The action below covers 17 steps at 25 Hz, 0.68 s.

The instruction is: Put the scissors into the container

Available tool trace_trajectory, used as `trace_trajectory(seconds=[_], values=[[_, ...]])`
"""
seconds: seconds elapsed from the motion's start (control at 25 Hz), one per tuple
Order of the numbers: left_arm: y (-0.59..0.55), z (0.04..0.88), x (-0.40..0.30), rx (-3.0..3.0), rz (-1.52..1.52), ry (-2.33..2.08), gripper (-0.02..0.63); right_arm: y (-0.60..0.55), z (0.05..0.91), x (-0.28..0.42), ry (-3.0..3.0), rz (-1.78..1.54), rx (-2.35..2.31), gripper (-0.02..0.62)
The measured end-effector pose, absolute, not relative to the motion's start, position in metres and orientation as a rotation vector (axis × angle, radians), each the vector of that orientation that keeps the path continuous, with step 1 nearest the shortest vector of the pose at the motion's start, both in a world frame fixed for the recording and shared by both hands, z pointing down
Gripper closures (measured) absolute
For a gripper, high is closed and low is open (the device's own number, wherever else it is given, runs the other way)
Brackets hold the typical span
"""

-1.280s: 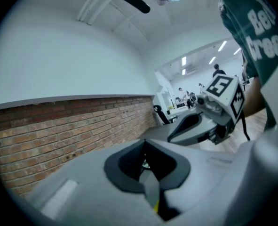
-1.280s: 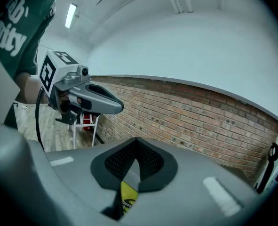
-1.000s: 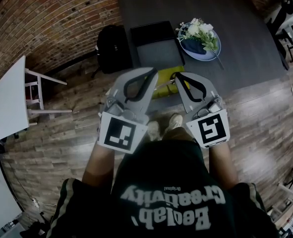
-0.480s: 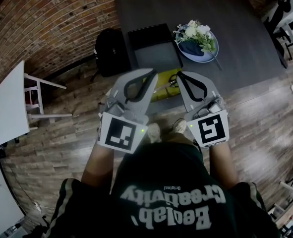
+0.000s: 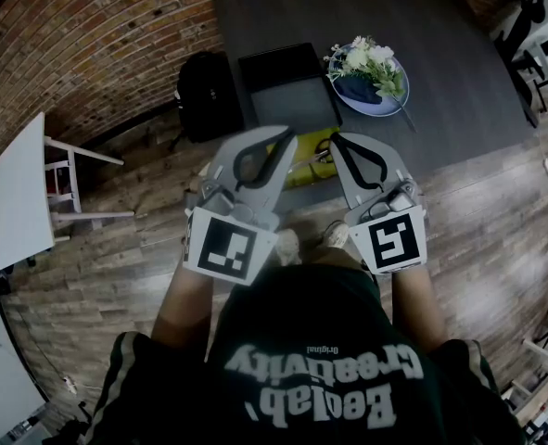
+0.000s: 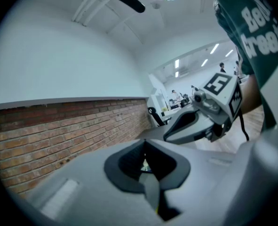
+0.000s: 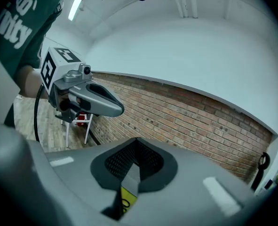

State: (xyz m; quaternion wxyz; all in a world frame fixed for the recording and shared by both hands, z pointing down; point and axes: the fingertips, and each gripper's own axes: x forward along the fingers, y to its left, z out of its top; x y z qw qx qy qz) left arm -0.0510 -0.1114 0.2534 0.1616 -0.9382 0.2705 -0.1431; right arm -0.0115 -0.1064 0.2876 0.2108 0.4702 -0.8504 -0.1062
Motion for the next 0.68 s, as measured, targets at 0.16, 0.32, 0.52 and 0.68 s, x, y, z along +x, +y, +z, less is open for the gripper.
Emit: trace_trajectory(seconds=[0.16, 0.32, 0.52, 0.68], values=[[-0.113, 0.255, -0.050, -2.680, -0.422, 0.772, 0.604, -0.107, 0.287, -0.011, -2.366, -0.300, 1.309, 0.589], [-0.114, 0.255, -0.049, -2.682, -0.424, 0.765, 0.603, -0.109, 0.287, -0.010, -2.363, -0.296, 1.309, 0.589], [-0.114, 0.254, -0.044, -2.676, -0.418, 0.763, 0.603, -0.109, 0.288, -0.008, -2.364, -0.298, 1.294, 0.589], [-0.114, 0.256, -0.039, -2.675, -0.420, 0.763, 0.603, -0.107, 0.292, -0.007, -2.359, -0.298, 1.270, 0.589]])
